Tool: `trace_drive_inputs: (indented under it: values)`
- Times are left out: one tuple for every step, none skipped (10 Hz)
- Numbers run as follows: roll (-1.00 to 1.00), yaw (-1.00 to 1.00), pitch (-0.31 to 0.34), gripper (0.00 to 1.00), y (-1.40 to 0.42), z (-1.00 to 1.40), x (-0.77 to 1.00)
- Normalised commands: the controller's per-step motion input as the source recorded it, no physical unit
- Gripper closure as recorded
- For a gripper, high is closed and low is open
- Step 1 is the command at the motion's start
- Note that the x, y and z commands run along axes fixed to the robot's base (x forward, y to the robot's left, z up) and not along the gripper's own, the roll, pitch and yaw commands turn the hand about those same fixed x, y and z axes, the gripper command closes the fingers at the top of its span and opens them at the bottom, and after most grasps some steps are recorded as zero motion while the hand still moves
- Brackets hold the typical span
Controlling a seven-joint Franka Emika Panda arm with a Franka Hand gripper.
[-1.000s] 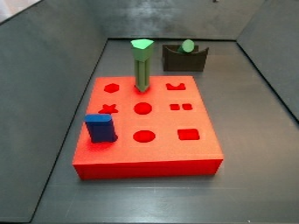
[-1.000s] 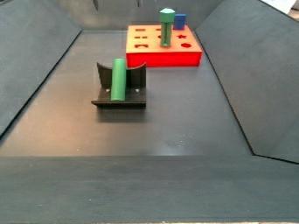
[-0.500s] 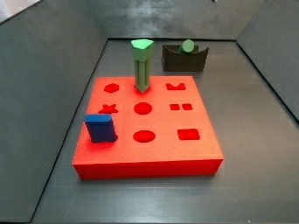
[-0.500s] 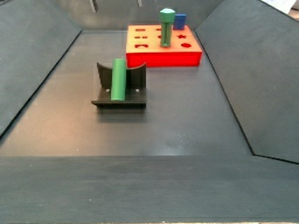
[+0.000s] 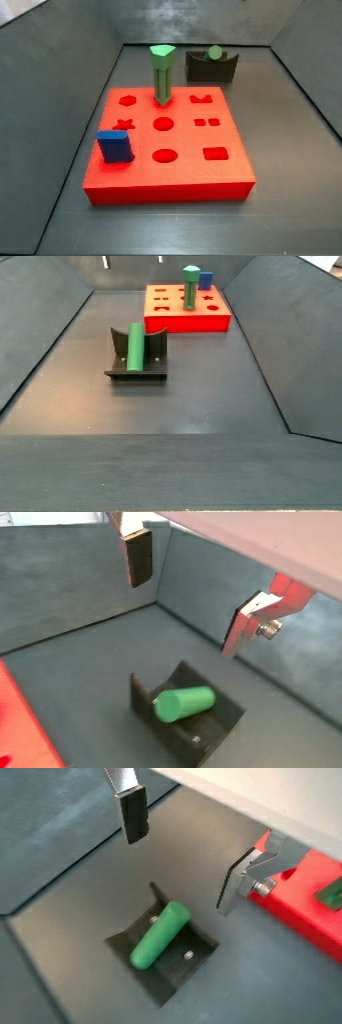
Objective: Pick up the round object. Move up. Place the round object on the fixture. Regrasp the round object. Move to above the board. Insert the round object.
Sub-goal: Regrasp the round object.
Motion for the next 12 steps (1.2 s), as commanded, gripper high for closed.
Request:
trace_drive_inputs:
  values:
    - [1.00, 0.04, -0.012, 0.00, -0.02, 0.00, 0.00]
    - [1.00, 0.04, -0.001, 0.00, -0.02, -0.01, 0.02]
    - [1.00, 0.04, 0.006, 0.00, -0.02, -0.01, 0.03]
    - [1.00, 0.05, 0.020, 0.00, -0.03, -0.01, 0.04]
    - [1.00, 0.05, 0.033, 0.00, -0.03, -0.01, 0.06]
    - [1.00, 0.06, 0.061, 0.00, -0.03, -0.01, 0.07]
    - [1.00, 0.07, 0.087, 0.00, -0.04, -0.01, 0.08]
    - [0.99, 0.10, 0.125, 0.00, -0.04, -0.02, 0.09]
    - [0.86, 0.10, 0.129, 0.00, -0.04, -0.02, 0.10]
    - [0.62, 0.12, 0.122, 0.00, -0.04, -0.02, 0.10]
    - [0.37, 0.14, 0.110, 0.00, -0.04, -0.02, 0.10]
    - [0.26, 0.15, 0.095, 0.00, -0.03, -0.01, 0.09]
